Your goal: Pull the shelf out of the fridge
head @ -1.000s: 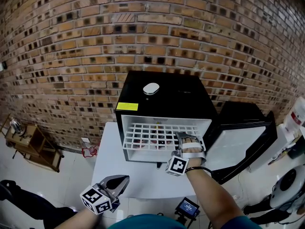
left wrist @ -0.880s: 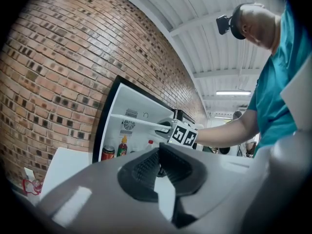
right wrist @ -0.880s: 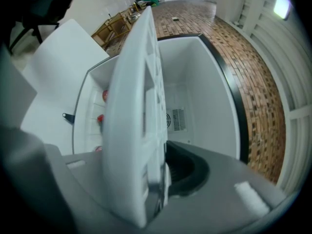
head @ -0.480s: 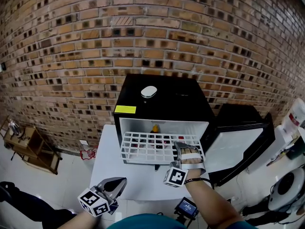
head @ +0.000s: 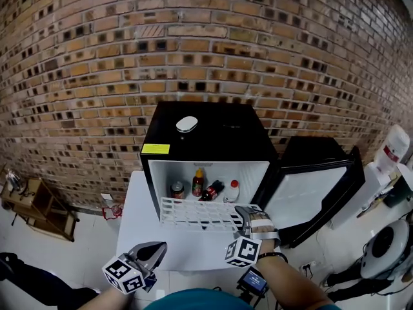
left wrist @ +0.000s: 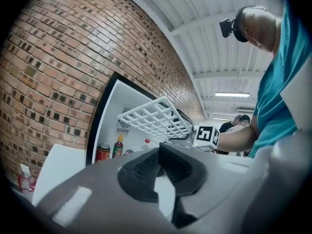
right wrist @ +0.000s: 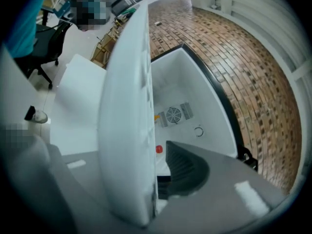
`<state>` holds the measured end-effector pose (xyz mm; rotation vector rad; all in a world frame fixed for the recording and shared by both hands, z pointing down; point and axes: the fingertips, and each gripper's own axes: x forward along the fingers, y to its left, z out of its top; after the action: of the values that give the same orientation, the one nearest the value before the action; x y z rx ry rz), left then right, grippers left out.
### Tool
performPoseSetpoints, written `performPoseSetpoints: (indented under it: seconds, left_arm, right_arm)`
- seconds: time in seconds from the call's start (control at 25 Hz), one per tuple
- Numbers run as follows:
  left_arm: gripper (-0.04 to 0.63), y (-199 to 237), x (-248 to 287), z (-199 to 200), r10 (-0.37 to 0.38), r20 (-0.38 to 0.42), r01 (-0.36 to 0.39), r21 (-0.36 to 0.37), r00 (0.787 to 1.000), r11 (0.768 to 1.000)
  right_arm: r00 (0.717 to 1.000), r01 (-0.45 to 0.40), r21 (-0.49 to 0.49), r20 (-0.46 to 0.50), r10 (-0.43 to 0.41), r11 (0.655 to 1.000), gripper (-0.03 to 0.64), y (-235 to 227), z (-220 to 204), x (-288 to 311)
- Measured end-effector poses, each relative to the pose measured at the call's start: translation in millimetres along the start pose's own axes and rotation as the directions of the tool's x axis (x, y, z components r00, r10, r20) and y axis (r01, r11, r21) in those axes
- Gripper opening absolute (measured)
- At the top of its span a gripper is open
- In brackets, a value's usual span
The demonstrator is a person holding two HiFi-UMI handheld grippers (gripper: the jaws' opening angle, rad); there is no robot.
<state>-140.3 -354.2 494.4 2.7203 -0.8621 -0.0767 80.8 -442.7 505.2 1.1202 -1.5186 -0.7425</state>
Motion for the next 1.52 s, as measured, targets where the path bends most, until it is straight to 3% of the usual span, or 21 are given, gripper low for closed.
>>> performPoseSetpoints:
  seconds: [0.32, 0.84, 1.12, 1.52]
  left_arm:
    - [0.000, -37.8, 17.6, -12.2, 0.015, -0.011, -0.015, 0.015, 1.000, 1.000]
    - [0.000, -111.3, 7.4, -30.5, 0.176, 0.043, -0.177, 0.002, 0.983, 0.984]
    - [0.000, -115.2, -41.0, -22.7, 0.204, 0.082, -0.206, 0.017, 0.976, 0.978]
    - [0.000, -126.8, -153.6, -32.1, 0.102, 0.045, -0.104, 0.066, 0.994, 0.992]
  right_arm:
    - [0.993, -0.100, 0.046, 0.064, 0.097, 0.994, 0.119, 11.4, -33.8, -31.6]
    - [0.966, -0.194, -0.006, 0.171, 0.193, 0.981, 0.120, 31.3, -86.7, -69.6]
    - [0.965, -0.199, -0.023, 0.171, 0.200, 0.980, 0.120, 45.0, -69.6, -97.7]
    - [0.985, -0.158, -0.009, 0.067, 0.158, 0.987, 0.120, 93.5, -13.5, -168.3]
